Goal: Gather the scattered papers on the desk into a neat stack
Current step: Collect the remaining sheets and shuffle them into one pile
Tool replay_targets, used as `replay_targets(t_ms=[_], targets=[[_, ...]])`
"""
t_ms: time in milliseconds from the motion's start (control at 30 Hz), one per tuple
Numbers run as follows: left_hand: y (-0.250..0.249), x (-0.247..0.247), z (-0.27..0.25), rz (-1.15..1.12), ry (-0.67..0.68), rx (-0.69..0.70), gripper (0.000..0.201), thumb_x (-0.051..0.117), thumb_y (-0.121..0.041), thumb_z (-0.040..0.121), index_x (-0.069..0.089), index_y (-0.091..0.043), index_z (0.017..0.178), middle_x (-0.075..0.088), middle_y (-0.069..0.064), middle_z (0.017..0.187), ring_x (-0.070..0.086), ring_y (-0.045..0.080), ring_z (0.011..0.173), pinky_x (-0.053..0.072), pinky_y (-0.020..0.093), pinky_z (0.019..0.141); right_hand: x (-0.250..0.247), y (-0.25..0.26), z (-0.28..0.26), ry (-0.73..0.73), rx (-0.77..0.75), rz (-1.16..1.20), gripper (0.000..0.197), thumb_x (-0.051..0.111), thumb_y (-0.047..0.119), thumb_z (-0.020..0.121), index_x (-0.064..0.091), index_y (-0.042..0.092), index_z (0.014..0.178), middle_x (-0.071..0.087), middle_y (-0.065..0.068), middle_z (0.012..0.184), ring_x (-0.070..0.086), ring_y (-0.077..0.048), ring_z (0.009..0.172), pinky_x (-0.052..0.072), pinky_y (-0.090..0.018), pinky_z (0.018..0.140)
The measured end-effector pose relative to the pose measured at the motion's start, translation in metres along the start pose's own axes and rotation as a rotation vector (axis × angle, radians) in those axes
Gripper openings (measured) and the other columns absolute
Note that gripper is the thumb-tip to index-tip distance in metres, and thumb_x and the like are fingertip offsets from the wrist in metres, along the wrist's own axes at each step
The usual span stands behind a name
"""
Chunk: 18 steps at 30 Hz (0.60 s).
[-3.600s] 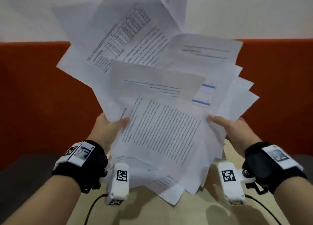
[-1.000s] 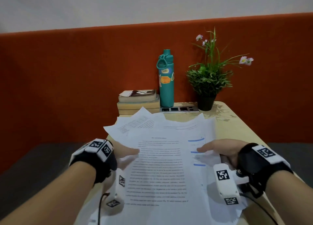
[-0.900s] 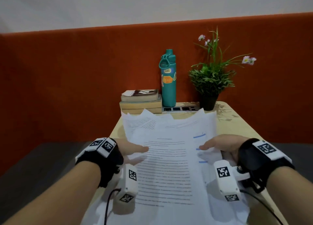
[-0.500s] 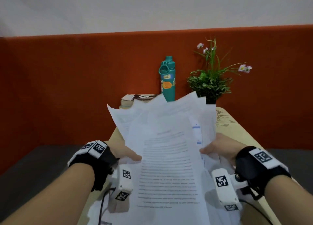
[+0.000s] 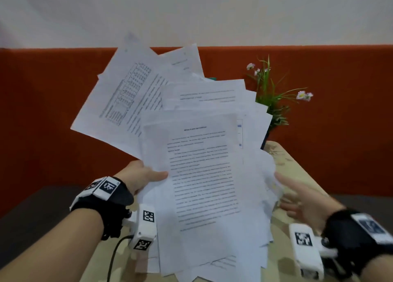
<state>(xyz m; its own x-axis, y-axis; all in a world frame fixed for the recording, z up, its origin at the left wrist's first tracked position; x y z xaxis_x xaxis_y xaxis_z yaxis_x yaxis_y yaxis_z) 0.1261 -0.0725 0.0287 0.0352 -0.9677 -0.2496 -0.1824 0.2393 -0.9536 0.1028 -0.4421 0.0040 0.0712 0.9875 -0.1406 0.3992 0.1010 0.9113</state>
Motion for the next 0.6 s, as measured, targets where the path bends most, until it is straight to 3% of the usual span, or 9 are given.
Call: replay_targets(t_ms=[33, 67, 133, 200, 267, 333, 400, 500, 600], targets=[[-0.001, 0.004, -0.002, 0.016, 0.014, 0.011, 0.037, 0.074, -0.004, 0.079, 0.066, 0.006, 0.113, 0.078, 0.016, 0.083, 0.075, 0.028, 0.074, 0.061, 0.038, 0.072, 0.004, -0.010, 0.004, 0.096, 0.015, 0.077, 0.102, 0.083, 0.064, 0.041, 0.058, 0.013, 0.125, 0.034, -0.034, 0.143, 0.049, -0.058, 0.108, 0.044, -0.036, 0.069], [-0.003, 0.009, -0.004, 0.028, 0.024, 0.020, 0.028, 0.069, -0.002, 0.083, 0.066, 0.007, 0.108, 0.076, 0.008, 0.065, 0.073, 0.018, 0.055, 0.058, 0.025, 0.055, 0.008, -0.016, 0.005, 0.162, 0.012, 0.134, 0.086, 0.084, 0.055, 0.051, 0.063, 0.012, 0.122, 0.050, 0.001, 0.110, 0.044, -0.044, 0.087, 0.046, -0.040, 0.071], [-0.008, 0.016, -0.009, 0.020, 0.012, 0.061, 0.009, 0.066, -0.002, 0.086, 0.062, 0.005, 0.090, 0.062, -0.001, 0.039, 0.058, 0.007, 0.032, 0.043, 0.014, 0.035, 0.011, -0.015, 0.005, 0.201, -0.026, 0.219, 0.052, 0.077, 0.036, 0.074, 0.068, 0.008, 0.116, 0.072, -0.016, 0.102, 0.065, -0.038, 0.084, 0.054, -0.040, 0.077], [-0.011, 0.014, -0.008, 0.017, 0.000, 0.093, 0.029, 0.078, -0.019, 0.078, 0.057, 0.001, 0.081, 0.063, 0.007, 0.049, 0.063, 0.019, 0.045, 0.051, 0.023, 0.047, 0.013, -0.006, 0.005, 0.167, -0.067, 0.379, 0.026, 0.061, 0.015, 0.091, 0.066, 0.004, 0.114, 0.077, -0.014, 0.093, 0.074, -0.031, 0.074, 0.060, -0.038, 0.065], [-0.016, 0.009, -0.010, 0.080, -0.009, 0.117, 0.028, 0.081, -0.022, 0.074, 0.061, -0.003, 0.073, 0.068, 0.008, 0.058, 0.069, 0.024, 0.062, 0.054, 0.034, 0.070, 0.013, 0.006, 0.009, 0.106, -0.191, 0.493, 0.032, 0.052, 0.001, 0.093, 0.060, 0.007, 0.124, 0.074, -0.016, 0.109, 0.072, -0.033, 0.088, 0.060, -0.041, 0.066], [-0.019, 0.005, -0.012, 0.061, 0.056, 0.159, 0.006, 0.074, -0.005, 0.079, 0.071, -0.003, 0.084, 0.074, -0.002, 0.061, 0.072, 0.011, 0.063, 0.055, 0.027, 0.071, 0.016, 0.019, 0.007, 0.035, -0.361, 0.436, 0.039, 0.051, -0.003, 0.093, 0.055, 0.011, 0.129, 0.069, -0.013, 0.120, 0.069, -0.030, 0.098, 0.059, -0.039, 0.070], [-0.028, 0.008, -0.015, 0.013, 0.094, 0.187, 0.025, 0.071, 0.001, 0.078, 0.070, -0.005, 0.102, 0.077, -0.007, 0.068, 0.075, 0.014, 0.076, 0.054, 0.017, 0.065, 0.019, 0.034, 0.001, 0.007, -0.487, 0.358, 0.040, 0.050, -0.005, 0.093, 0.053, 0.009, 0.130, 0.068, -0.012, 0.123, 0.068, -0.027, 0.099, 0.057, -0.038, 0.076], [-0.040, 0.016, -0.020, -0.036, 0.066, 0.217, 0.009, 0.073, 0.002, 0.079, 0.068, -0.007, 0.080, 0.070, -0.007, 0.052, 0.072, 0.007, 0.060, 0.049, 0.013, 0.054, 0.023, 0.055, -0.012, 0.032, -0.609, 0.338, 0.036, 0.052, -0.005, 0.092, 0.058, 0.015, 0.121, 0.069, -0.010, 0.120, 0.067, -0.030, 0.104, 0.053, -0.047, 0.089], [-0.048, 0.018, -0.020, -0.173, 0.094, 0.300, 0.038, 0.073, 0.009, 0.072, 0.067, -0.008, 0.105, 0.078, 0.000, 0.085, 0.075, 0.019, 0.089, 0.058, 0.024, 0.066, 0.019, 0.066, -0.015, -0.022, -0.698, 0.408, 0.024, 0.060, 0.004, 0.089, 0.062, 0.024, 0.104, 0.070, -0.010, 0.115, 0.068, -0.026, 0.094, 0.055, -0.043, 0.085]])
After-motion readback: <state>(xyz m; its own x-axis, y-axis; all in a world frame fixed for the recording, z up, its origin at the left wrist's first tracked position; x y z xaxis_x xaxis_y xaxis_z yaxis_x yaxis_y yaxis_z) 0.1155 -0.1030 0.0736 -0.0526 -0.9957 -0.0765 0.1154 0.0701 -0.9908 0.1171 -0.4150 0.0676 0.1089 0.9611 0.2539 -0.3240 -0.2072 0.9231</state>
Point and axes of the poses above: each hand's wrist, its own z-axis towards the middle knuckle, its own x-axis out of the palm, y = z × x, the point moved 1 cm from there along z, towards the middle knuckle
